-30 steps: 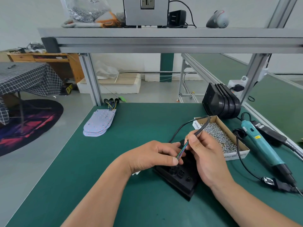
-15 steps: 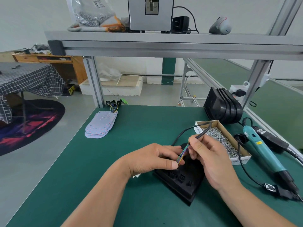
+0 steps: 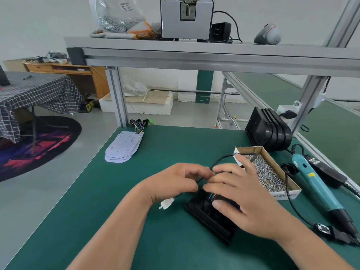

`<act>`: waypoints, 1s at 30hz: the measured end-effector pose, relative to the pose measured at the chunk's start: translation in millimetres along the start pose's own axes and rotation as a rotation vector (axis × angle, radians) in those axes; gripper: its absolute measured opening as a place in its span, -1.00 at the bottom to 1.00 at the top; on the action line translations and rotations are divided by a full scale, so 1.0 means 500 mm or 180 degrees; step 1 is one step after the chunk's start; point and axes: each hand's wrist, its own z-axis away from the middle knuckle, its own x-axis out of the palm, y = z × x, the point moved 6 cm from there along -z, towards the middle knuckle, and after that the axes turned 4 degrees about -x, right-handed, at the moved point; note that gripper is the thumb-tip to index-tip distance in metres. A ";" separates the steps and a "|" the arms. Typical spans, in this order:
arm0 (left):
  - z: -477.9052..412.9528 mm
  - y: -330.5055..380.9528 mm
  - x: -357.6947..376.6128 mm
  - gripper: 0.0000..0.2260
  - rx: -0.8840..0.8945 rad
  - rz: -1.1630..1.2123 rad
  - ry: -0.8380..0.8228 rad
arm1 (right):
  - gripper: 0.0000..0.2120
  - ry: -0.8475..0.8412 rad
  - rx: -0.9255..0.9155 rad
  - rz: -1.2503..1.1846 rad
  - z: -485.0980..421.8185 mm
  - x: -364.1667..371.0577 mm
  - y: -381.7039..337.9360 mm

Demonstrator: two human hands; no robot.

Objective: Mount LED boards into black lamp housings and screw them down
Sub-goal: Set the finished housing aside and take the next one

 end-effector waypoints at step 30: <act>0.026 -0.023 -0.008 -0.40 -0.0583 -0.1421 -0.0496 | -0.77 -0.0811 0.0148 -0.0161 -0.007 0.007 -0.008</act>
